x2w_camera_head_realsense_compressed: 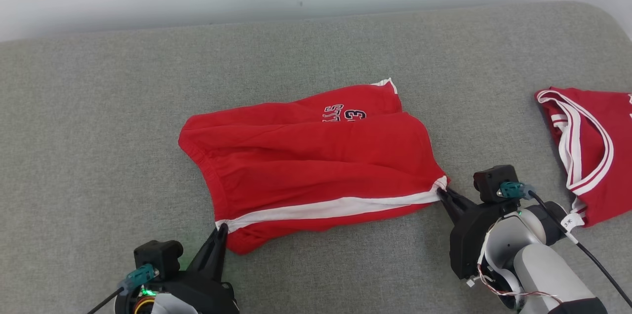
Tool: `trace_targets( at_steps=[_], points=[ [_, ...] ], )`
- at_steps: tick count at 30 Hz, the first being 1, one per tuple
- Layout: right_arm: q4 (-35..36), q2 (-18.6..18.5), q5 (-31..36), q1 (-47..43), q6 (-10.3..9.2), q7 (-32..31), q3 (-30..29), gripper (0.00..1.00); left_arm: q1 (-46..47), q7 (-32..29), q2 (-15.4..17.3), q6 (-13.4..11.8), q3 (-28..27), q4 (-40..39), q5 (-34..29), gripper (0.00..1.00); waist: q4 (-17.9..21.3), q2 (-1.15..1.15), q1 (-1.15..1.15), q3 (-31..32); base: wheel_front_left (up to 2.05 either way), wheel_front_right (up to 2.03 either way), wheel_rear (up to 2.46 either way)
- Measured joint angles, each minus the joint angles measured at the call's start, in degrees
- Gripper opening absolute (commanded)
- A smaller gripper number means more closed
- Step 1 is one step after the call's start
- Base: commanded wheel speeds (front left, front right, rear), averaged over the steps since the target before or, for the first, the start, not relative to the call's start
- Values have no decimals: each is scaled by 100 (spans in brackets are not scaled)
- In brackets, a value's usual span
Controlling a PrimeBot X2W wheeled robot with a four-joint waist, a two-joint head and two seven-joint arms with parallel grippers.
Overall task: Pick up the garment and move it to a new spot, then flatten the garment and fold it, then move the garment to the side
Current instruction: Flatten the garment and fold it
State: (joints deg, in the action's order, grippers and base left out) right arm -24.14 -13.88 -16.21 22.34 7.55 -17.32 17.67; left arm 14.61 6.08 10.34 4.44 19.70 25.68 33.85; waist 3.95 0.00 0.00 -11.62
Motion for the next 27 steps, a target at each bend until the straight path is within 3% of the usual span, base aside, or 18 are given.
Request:
trace_targets(
  at_steps=[16,21,27],
  points=[
    [604,-59,111,73,0,936,-250,0,162,356,153,10,-137,-738,62,0,94,0,0,370,0,0,0],
    [900,-103,113,125,0,976,-304,0,399,169,289,44,-250,-1200,201,0,154,0,0,518,0,0,0],
    [1492,-332,110,676,0,795,-258,0,1122,-382,687,121,-304,-1801,339,0,334,-1,0,546,0,0,0]
  ],
)
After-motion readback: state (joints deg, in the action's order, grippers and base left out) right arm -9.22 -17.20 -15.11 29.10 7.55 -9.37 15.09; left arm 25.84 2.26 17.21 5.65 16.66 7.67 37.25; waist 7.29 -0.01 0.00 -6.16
